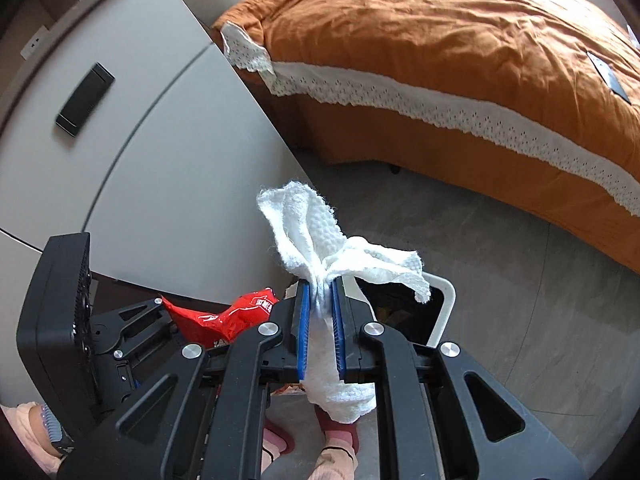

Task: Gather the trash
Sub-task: 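Carry the bag and tissue over the bin and open both tools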

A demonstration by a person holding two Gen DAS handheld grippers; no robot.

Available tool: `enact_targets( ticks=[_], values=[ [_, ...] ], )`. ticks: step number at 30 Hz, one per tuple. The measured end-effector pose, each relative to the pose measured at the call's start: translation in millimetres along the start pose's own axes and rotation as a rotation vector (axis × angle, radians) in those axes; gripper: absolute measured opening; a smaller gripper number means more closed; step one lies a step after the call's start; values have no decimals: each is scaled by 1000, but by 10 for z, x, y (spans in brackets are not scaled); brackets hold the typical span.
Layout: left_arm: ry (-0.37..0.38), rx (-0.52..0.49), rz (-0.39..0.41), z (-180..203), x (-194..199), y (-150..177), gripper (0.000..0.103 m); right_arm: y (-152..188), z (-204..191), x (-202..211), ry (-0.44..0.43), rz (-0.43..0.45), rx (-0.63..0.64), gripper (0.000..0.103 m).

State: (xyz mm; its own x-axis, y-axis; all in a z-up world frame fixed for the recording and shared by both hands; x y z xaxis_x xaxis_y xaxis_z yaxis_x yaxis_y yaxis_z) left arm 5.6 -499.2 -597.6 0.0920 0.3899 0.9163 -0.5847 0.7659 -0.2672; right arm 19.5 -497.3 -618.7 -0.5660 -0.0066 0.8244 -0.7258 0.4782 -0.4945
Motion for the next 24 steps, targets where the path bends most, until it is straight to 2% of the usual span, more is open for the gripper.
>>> enact_targets(
  ticks=[1,2,4,7,13,17,24],
  values=[
    [2,10,-15,-17,-97,37,90,60,41,-98,3,-19,-4,71],
    [-10,25,-23,-63,-179,59,98,115,116,-177,46,-25,-7,97],
    [-3,51,-41,-129,-297,97,98,201,175,-280,59,-44,-1,98],
    [-45,56,-42,-219,-399,110,98,304,235,-341,75,-66,-9,98],
    [-72,68,-27,-298,-276,61,98,264,171,-183,69,-60,-7,98],
    [-89,80,23,-277,60,-18,98,79,31,110,65,-21,7,98],
    [-91,142,189,-178,1182,-291,98,-510,-502,1046,65,140,113,98]
  ],
)
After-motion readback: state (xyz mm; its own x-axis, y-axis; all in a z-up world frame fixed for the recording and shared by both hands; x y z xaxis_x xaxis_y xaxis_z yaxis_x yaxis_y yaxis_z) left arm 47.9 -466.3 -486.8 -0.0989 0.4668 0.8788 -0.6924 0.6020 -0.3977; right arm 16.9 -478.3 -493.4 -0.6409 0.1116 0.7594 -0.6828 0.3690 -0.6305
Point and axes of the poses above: each gripper's, at about its wrist camera, not at the fingertips, and x roughly against the way its jaws point, z to its right, y to its underside, the point moved 10 cm from there along -x, roughly the way its jaws point, and after that the axes turned 13 degrees about x, right-handed, at the moved point
